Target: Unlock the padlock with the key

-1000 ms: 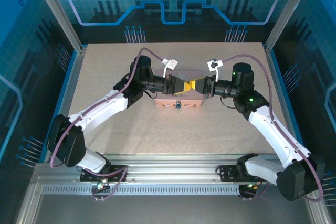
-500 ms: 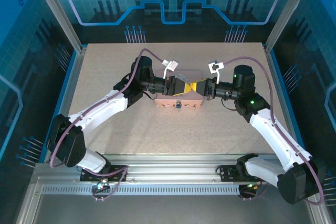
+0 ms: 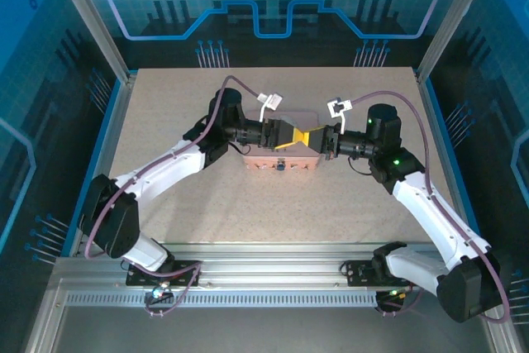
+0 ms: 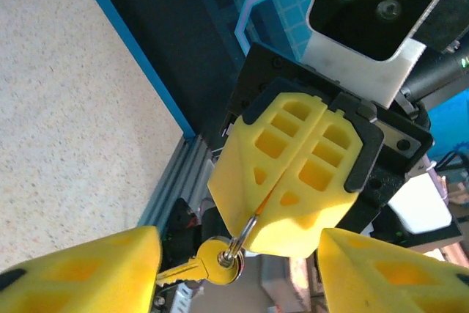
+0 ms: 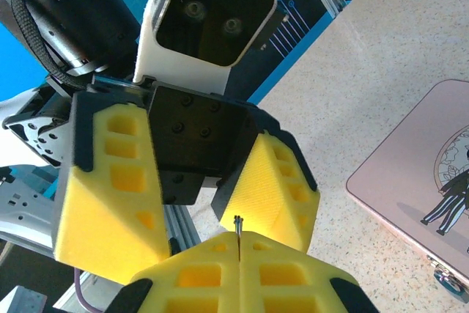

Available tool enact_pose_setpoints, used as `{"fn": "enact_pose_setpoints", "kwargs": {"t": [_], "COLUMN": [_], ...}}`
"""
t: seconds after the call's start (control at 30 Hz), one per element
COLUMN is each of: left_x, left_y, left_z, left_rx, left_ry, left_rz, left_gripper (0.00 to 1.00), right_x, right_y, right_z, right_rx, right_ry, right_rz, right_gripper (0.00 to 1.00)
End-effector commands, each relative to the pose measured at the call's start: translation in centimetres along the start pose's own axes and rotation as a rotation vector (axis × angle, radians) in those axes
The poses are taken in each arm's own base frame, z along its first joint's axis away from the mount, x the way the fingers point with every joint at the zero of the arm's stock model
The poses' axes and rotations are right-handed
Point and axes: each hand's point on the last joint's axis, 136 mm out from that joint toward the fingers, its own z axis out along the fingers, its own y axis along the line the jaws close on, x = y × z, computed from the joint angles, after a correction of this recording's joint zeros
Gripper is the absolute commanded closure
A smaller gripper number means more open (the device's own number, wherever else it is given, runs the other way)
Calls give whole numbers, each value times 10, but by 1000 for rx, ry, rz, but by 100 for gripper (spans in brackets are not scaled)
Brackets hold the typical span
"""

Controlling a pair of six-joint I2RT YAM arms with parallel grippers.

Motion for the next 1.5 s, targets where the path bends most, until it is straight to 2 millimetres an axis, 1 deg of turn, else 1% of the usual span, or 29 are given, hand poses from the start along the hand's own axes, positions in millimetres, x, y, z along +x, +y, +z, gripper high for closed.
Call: {"fn": "enact_pose_setpoints", "kwargs": {"t": [0.0,0.13,0.27,0.47,0.53,0.7,0.77,0.9,1.03,1.13,1.17,1.2,1.23,1.33,1.4,1.47], "left_x": [-2,0,1,4,5,6,6,4,3,2,2,3,3,4,5,5], "left_y": [-17,-17,-16,-15,-15,-12,-11,-10,-8,-9,-10,-10,-10,-10,-8,-7], "left_z": [2,1,0,-1,-2,-6,-8,-11,-12,-11,-11,-11,-11,-12,-13,-14], "left_rx": [50,43,36,27,23,9,3,-5,-8,-1,3,4,3,-5,-14,-19], "left_ry": [15,20,23,31,30,29,24,18,15,15,16,17,18,22,22,21], "left_rz": [49,50,48,47,48,43,40,36,34,31,35,35,34,32,27,24], "left_gripper": [52,65,69,79,80,85,85,79,78,85,91,94,94,92,88,85], "right_x": [-3,-3,-2,-2,-3,-2,-1,-2,0,1,1,0,0,-1,6,5], "right_y": [4,4,4,4,3,3,3,5,8,8,8,8,8,6,-1,-2], "right_z": [-3,-3,-5,-7,-7,-8,-8,-9,-9,-10,-10,-10,-11,-12,-11,-12], "right_rx": [-21,-18,-11,-3,1,4,2,-3,-17,-17,-16,-13,-9,-1,12,13], "right_ry": [-14,-13,-16,-19,-20,-20,-18,-19,-11,-10,-10,-12,-14,-20,-14,-20], "right_rz": [-14,-15,-18,-26,-27,-29,-29,-36,-39,-39,-40,-41,-42,-43,-24,-21], "right_gripper": [100,100,100,100,100,100,100,100,100,100,100,100,100,100,100,100]}}
